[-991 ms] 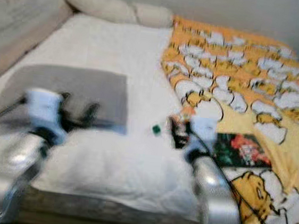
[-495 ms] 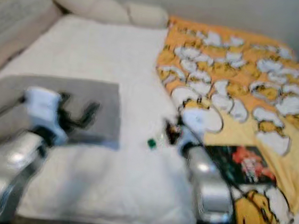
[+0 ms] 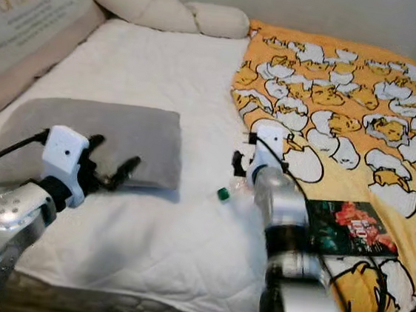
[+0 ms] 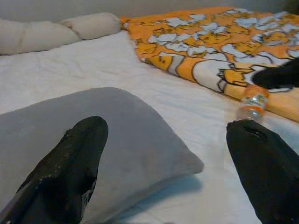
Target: Clean up the room
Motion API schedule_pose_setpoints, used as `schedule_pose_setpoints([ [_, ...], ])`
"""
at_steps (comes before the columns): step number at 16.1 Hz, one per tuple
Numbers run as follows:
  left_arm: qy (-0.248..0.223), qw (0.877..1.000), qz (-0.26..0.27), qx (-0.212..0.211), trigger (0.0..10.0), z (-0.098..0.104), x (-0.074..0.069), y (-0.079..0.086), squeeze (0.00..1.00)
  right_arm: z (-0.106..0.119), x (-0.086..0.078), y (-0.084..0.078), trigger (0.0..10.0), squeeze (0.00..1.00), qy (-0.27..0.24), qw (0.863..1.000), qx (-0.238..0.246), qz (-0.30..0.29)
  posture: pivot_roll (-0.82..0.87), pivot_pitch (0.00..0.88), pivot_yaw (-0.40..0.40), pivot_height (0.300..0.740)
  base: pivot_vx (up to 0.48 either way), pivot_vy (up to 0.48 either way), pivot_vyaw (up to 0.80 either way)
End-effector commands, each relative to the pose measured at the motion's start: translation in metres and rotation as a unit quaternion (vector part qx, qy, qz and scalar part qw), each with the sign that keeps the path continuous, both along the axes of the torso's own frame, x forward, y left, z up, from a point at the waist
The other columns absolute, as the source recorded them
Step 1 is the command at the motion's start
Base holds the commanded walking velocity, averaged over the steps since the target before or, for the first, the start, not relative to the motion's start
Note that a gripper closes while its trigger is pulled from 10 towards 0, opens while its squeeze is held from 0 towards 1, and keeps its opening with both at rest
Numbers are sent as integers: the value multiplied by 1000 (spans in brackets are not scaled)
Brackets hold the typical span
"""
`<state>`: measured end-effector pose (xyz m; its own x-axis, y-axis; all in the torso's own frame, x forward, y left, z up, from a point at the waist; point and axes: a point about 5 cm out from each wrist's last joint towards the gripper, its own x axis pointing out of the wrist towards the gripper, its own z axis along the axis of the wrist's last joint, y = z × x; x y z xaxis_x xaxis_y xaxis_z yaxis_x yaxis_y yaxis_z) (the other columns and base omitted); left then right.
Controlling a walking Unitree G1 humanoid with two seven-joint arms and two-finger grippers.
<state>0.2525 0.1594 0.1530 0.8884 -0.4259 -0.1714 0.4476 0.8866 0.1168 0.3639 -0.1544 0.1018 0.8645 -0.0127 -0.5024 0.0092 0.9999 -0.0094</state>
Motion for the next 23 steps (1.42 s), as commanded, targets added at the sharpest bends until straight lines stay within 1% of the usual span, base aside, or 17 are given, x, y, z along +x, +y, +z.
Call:
schedule_pose_setpoints([
  [1,-7,999,-31,9,10000,9,1,-5,1000,0,5,-6,10000,1000,6,1000,5,-16,58,0,-32,740,0,0,0],
  [3,2,998,-55,31,10000,15,1,1,1000,2,12,-12,10000,1000,13,999,24,-41,70,0,-33,740,0,0,0],
  [4,4,998,-58,33,10000,15,0,1,1000,1,13,-13,10000,1000,15,999,28,-44,75,0,-33,740,0,0,0],
  [5,15,996,-76,44,10000,19,-7,4,1000,-1,13,-11,10000,16,31,998,28,-38,94,10,-33,740,0,0,0],
  [6,20,995,-83,46,10000,21,-10,5,945,-4,13,-11,10000,0,45,998,20,-37,97,14,-34,740,0,0,0],
  [7,25,994,-91,54,10000,23,-13,5,0,-7,12,-12,10000,0,54,997,23,-50,109,36,-38,740,0,0,0],
  [8,26,993,-96,56,10000,24,-15,5,0,-8,11,-13,10000,0,58,996,31,-60,114,46,-39,740,0,0,0],
  [9,28,992,-109,58,10000,28,-20,3,0,-10,10,-12,10000,0,61,994,44,-74,125,75,-36,740,0,0,0],
  [11,31,991,-117,62,10000,31,-27,2,0,-14,9,-11,10000,0,64,993,54,-79,138,107,-35,740,0,0,0],
  [12,32,990,-118,64,10000,32,-28,2,0,-14,9,-11,10000,0,64,993,57,-79,140,111,-34,740,0,0,0],
  [13,31,990,-119,70,10000,33,-29,3,0,-15,9,-8,10000,0,58,993,70,-78,150,129,-32,740,0,0,0],
  [14,28,990,-121,71,10000,38,-31,4,0,-15,9,-7,10000,0,55,993,75,-75,162,158,-30,740,0,0,0],
  [16,18,990,-118,74,10000,45,-33,8,0,-16,9,-8,10000,0,55,993,74,-76,169,184,-32,740,0,0,0],
  [17,8,990,-116,82,10000,50,-33,10,0,-15,9,-7,10000,0,51,993,76,-75,173,202,-35,740,0,0,0],
  [20,-10,992,-94,87,10000,57,-35,19,0,-12,12,-4,10000,0,35,994,82,-58,184,226,-46,740,0,0,0],
  [22,-12,991,-92,93,10000,60,-40,21,0,-11,13,0,10000,0,26,994,97,-46,196,233,-52,740,0,0,0],
  [23,-13,992,-90,93,10000,62,-44,22,0,-12,12,3,10000,0,26,994,96,-33,206,237,-56,740,0,0,0],
])
